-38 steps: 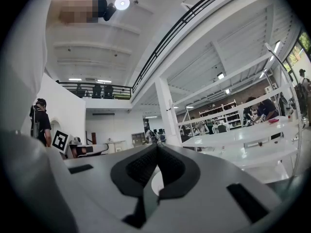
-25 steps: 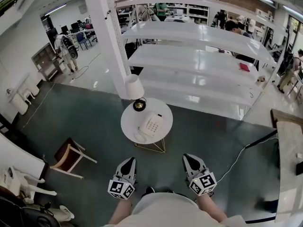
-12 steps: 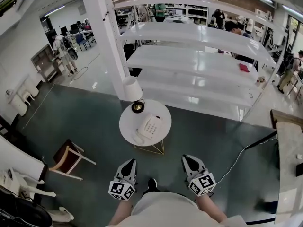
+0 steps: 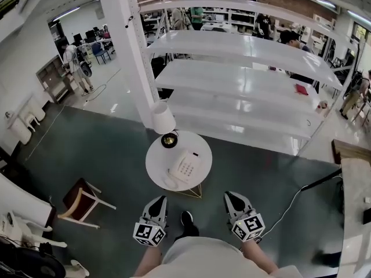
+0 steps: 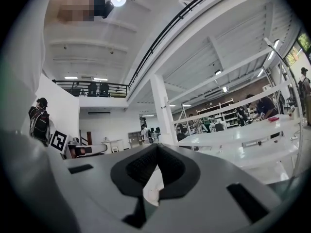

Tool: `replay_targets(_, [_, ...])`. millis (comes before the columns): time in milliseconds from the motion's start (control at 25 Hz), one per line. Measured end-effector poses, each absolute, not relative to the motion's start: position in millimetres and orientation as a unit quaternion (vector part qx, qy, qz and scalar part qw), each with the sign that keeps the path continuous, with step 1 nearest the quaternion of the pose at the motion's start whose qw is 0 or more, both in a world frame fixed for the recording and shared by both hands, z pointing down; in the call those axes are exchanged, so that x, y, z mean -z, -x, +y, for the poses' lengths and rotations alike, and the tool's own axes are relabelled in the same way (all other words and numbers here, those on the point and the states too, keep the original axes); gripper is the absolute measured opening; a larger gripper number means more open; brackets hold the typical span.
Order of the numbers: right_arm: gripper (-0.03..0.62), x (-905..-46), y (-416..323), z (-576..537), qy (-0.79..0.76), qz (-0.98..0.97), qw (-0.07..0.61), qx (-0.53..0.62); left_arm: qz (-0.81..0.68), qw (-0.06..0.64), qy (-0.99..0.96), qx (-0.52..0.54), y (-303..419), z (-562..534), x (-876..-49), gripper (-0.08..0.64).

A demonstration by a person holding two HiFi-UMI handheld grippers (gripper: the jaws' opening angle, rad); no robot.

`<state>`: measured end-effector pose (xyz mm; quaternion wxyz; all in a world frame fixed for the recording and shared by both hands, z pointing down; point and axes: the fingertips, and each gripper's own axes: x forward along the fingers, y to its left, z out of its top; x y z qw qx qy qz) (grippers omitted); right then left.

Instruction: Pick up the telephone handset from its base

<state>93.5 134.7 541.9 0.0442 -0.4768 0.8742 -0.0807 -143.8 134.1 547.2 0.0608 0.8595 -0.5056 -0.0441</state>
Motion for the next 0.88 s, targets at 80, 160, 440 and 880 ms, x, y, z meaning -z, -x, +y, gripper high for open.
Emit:
replay_targets(80, [0.009, -542.6, -82.1, 114.1, 0.473, 0.876, 0.042, 0.079, -0.508, 0.060, -0.858, 0.043, 156.2, 113.1, -547.2, 0.021])
replay_targets(160, [0.009, -542.3, -78.7, 88.4, 0.472, 0.877, 0.041, 0.076, -0.510, 0.059, -0.857, 0.045, 160.4, 86.8, -545.8, 0.021])
replay_targets(440, [0.009, -532.1, -55.0, -3.5, 0.482, 0.871, 0.047, 0.079, -0.500, 0.051, -0.864, 0.036, 181.3, -6.6, -536.2, 0.021])
replay_targets(880, [0.009, -523.0, -18.7, -101.1, 0.493, 0.865, 0.052, 0.076, -0.489, 0.045, -0.871, 0.025, 214.4, -124.1, -531.4, 0.021])
